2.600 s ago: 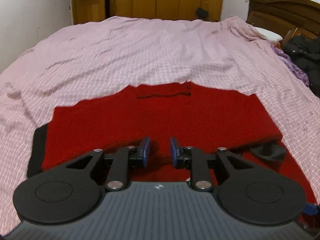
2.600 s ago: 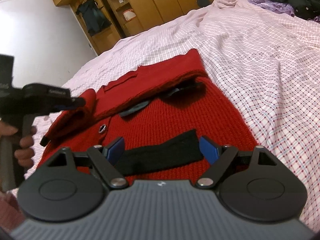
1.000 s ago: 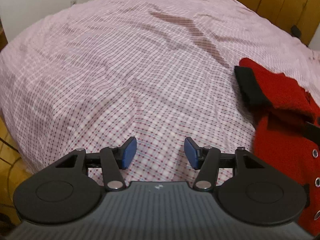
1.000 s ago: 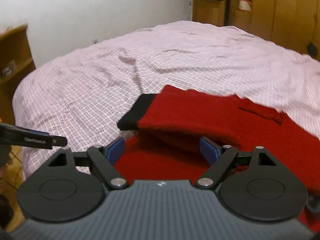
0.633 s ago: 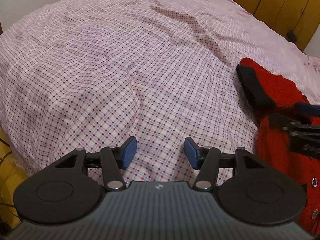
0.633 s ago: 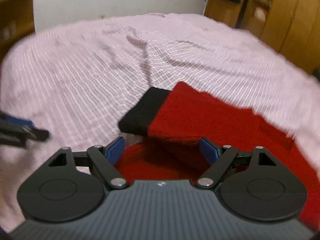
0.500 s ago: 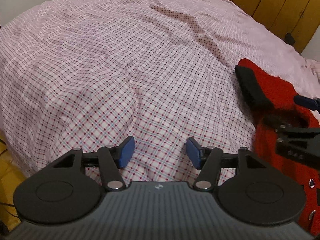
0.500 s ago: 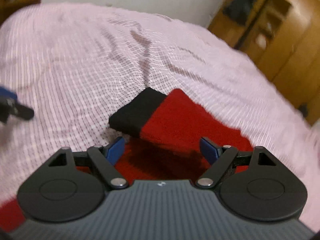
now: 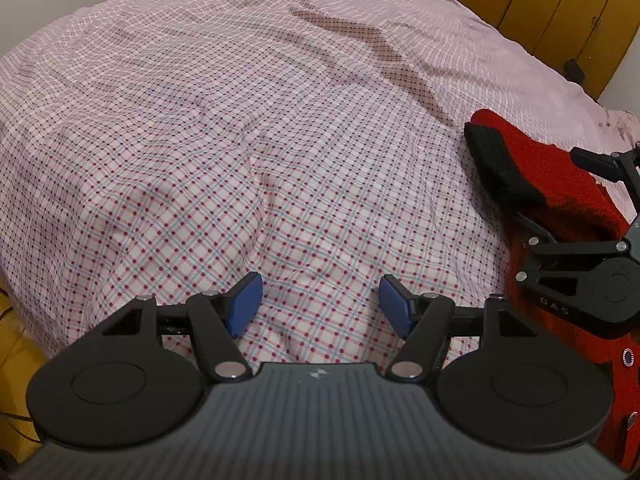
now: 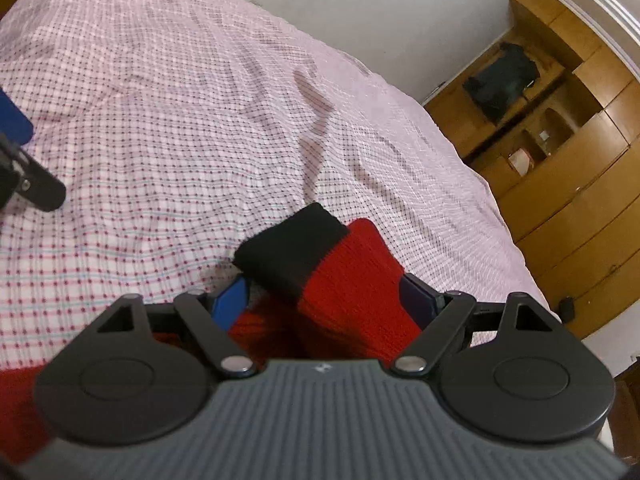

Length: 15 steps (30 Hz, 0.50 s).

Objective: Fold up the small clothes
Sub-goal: 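Grasp the black-trimmed cuff with the right tool and lift it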

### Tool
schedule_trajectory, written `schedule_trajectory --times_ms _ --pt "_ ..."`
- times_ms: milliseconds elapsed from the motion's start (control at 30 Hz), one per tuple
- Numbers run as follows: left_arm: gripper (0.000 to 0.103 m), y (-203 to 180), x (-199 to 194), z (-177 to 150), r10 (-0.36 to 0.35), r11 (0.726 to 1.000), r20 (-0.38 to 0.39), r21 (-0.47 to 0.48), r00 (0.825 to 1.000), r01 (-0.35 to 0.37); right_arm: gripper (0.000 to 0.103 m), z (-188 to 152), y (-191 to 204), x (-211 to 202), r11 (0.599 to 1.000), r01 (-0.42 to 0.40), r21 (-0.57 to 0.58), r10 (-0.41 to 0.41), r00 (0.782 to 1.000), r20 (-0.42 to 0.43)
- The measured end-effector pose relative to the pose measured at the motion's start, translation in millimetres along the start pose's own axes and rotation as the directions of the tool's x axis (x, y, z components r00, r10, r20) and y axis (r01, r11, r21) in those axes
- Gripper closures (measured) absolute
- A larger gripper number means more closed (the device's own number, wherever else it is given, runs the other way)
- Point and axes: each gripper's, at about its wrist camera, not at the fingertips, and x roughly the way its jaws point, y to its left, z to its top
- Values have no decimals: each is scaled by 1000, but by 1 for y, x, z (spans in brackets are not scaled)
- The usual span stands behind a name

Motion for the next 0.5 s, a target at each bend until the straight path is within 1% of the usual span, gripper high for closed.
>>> schedule_trajectory --times_ms 133,300,433,467,500 --pt "29 -1 1 0 3 1000 0 1 1000 -3 20 0 -4 -6 1000 -14 15 14 1000 1" --pt "29 -3 2 -1 4 1000 3 10 1000 -4 20 -1 -7 6 998 -62 4 62 998 -21" --pt "29 -3 2 -2 4 1000 5 11 1000 -4 21 1 -9 16 993 -106 57 108 994 -33" --pt "29 -3 2 -2 4 1000 5 13 1000 -4 22 1 -11 16 990 -116 81 119 992 -31" --pt "29 -4 2 -2 5 1000 6 17 1000 -5 35 1 -12 17 988 -123 98 127 991 -30"
